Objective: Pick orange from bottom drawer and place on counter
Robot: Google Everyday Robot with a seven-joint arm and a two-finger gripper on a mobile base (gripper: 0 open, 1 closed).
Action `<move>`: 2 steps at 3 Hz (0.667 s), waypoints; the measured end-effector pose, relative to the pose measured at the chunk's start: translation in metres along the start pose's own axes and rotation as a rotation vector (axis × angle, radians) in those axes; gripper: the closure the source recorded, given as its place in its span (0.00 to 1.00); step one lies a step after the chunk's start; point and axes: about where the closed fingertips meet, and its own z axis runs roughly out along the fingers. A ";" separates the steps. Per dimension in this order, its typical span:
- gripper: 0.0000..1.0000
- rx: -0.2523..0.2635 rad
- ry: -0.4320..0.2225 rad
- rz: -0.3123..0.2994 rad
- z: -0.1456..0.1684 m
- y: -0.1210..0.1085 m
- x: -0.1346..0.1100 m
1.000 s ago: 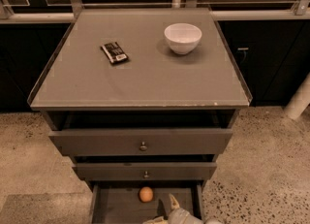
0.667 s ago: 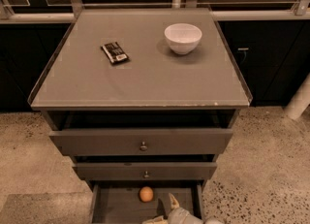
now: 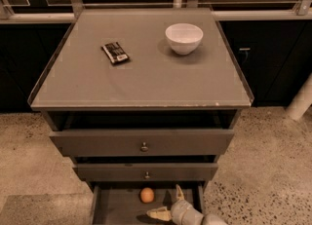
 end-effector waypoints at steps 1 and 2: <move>0.00 0.006 0.000 0.000 0.000 -0.004 0.000; 0.00 -0.009 -0.002 0.025 0.009 0.005 0.005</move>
Offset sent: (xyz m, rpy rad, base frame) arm -0.0020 0.0214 -0.0171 0.0500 0.0369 -0.0028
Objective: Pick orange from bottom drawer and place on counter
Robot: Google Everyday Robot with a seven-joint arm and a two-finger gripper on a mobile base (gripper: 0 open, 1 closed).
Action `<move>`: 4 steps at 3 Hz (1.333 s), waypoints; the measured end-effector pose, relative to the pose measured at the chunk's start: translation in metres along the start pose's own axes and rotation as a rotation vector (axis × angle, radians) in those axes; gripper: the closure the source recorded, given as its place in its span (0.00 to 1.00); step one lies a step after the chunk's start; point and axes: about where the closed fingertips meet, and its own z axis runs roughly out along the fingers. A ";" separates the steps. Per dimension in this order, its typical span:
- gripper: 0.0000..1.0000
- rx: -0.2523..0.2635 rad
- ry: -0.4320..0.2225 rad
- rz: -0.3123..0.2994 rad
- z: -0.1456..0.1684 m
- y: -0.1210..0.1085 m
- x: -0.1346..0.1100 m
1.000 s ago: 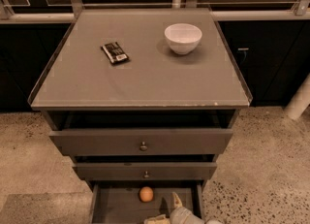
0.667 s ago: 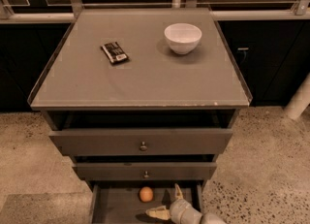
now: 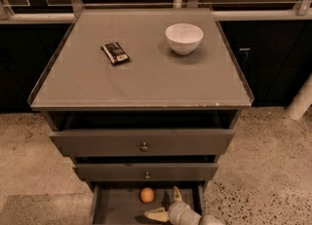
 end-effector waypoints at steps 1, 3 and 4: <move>0.00 -0.043 -0.022 0.020 0.026 0.010 0.001; 0.00 -0.102 -0.025 -0.046 0.065 0.017 -0.010; 0.00 -0.105 -0.003 -0.042 0.066 0.017 -0.005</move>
Offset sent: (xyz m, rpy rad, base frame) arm 0.0363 0.0608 -0.0239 0.0757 -0.0191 0.1002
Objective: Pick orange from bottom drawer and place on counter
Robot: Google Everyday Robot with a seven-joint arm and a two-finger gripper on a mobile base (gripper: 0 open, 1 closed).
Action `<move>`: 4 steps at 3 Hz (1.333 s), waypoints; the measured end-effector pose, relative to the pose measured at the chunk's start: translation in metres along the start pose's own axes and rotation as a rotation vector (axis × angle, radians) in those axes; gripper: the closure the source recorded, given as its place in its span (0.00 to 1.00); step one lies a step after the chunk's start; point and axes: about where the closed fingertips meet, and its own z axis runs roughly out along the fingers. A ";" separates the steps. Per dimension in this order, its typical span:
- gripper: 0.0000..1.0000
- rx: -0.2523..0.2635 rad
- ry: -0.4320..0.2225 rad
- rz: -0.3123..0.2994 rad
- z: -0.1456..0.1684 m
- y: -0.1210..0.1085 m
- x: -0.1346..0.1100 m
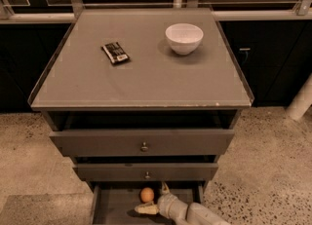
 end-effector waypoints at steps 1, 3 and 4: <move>0.00 -0.006 0.046 -0.012 0.010 -0.012 0.007; 0.00 0.031 0.090 -0.046 0.037 -0.029 0.015; 0.00 0.070 0.085 -0.045 0.048 -0.028 0.023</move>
Offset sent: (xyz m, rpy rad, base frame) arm 0.0467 0.0021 -0.0362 -0.1289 0.0218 0.0298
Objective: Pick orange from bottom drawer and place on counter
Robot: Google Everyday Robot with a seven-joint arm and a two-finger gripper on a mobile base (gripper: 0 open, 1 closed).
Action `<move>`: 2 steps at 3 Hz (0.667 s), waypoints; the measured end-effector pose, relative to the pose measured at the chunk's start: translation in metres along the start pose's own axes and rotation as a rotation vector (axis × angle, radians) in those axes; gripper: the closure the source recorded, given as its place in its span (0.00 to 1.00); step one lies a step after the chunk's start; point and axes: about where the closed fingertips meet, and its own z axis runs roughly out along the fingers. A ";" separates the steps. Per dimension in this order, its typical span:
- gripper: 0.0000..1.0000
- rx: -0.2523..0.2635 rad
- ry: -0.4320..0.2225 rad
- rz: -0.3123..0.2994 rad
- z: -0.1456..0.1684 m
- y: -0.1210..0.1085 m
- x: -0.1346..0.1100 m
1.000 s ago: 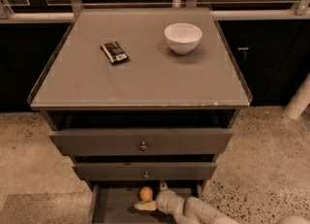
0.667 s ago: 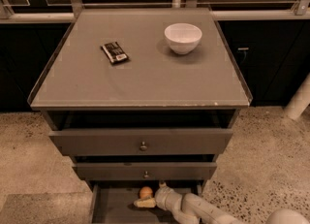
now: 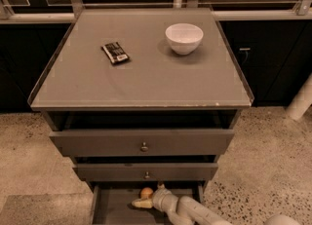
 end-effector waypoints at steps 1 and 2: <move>0.00 0.034 0.005 -0.013 0.008 0.003 0.005; 0.00 0.064 0.012 -0.027 0.013 0.007 0.010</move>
Offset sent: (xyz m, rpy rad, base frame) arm -0.0036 0.0145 -0.0208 -0.0867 -0.0397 -0.0679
